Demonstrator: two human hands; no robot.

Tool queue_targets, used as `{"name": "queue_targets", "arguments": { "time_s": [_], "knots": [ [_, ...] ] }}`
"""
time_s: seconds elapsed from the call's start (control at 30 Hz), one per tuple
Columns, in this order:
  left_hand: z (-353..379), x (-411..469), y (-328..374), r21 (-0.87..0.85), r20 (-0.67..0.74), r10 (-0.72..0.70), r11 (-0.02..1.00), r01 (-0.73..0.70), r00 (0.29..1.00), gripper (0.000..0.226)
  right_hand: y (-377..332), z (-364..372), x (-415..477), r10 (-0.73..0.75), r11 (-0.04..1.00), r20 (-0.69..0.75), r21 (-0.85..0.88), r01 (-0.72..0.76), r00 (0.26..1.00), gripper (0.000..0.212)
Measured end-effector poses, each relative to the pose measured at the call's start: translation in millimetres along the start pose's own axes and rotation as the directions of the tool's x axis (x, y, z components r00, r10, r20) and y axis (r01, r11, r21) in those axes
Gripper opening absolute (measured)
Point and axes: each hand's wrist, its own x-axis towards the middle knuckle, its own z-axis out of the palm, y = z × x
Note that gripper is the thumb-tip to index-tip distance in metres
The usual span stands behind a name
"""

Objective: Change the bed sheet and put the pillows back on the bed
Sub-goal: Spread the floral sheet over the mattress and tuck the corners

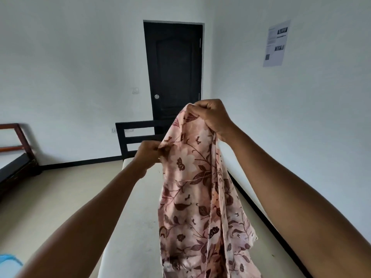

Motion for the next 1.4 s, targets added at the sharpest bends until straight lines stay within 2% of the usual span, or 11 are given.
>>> {"name": "queue_targets", "arguments": {
  "time_s": [0.1, 0.2, 0.37, 0.63, 0.8, 0.93, 1.03, 1.13, 1.23, 1.33, 1.4],
  "knots": [
    [-14.4, -2.5, 8.9, -0.152, -0.144, -0.023, 0.988, 0.001, 0.989, 0.006, 34.8, -18.7, -0.4, 0.009, 0.983, -0.043, -0.185, -0.017, 0.999, 0.042],
    [-19.0, -7.8, 14.5, -0.164, -0.153, -0.019, 0.986, -0.006, 0.988, 0.018, 77.2, -27.2, -9.9, 0.115, 0.965, -0.093, -0.226, -0.134, 0.989, 0.038],
    [5.7, -29.5, -8.3, -0.049, -0.047, -0.066, 0.997, 0.063, 0.997, 0.02, 121.3, -19.7, -15.7, 0.17, 0.979, -0.014, -0.111, -0.171, 0.985, 0.036],
    [37.0, -77.5, -47.5, -0.281, -0.146, -0.233, 0.942, 0.185, 0.962, 0.034, 139.4, -13.5, -22.2, 0.154, 0.987, 0.175, 0.009, -0.158, 0.972, 0.019],
    [38.3, -91.4, -52.6, -0.253, -0.024, -0.24, 0.941, 0.226, 0.97, 0.044, 124.3, -15.6, -32.1, 0.081, 0.99, 0.222, 0.099, -0.105, 0.972, 0.012],
    [39.3, -94.8, -54.5, -0.333, 0.038, -0.266, 0.906, 0.263, 0.963, 0.041, 103.5, -13.2, -40.2, 0.072, 0.996, 0.252, 0.034, -0.083, 0.965, 0.015],
    [48.8, -93.2, -52.7, -0.428, -0.179, -0.342, 0.871, 0.24, 0.922, 0.013, 87.2, -8.5, -48.8, 0.055, 0.998, 0.228, 0.013, -0.059, 0.972, 0.015],
    [55.4, -98.2, -37.2, -0.437, -0.453, -0.305, 0.895, 0.089, 0.838, 0.017, 78.1, -3.9, -56.4, 0.06, 0.998, 0.124, -0.005, -0.06, 0.99, 0.02],
    [51.2, -104.4, -11.2, -0.461, -0.437, -0.191, 0.886, -0.037, 0.879, 0.012, 76.2, -6.3, -62.9, 0.144, 0.987, 0.2, 0.048, -0.156, 0.969, 0.017],
    [42.7, -112.8, -0.5, -0.353, -0.339, -0.147, 0.936, 0.019, 0.929, 0.009, 69.9, -11.6, -66.1, 0.21, 0.945, 0.287, 0.187, -0.27, 0.935, 0.013],
    [40.4, -118.1, -4.8, -0.313, -0.321, -0.218, 0.943, 0.114, 0.922, 0.013, 66.6, -14.7, -63.6, 0.238, 0.907, 0.329, 0.261, -0.33, 0.914, 0.014]
  ]
}}
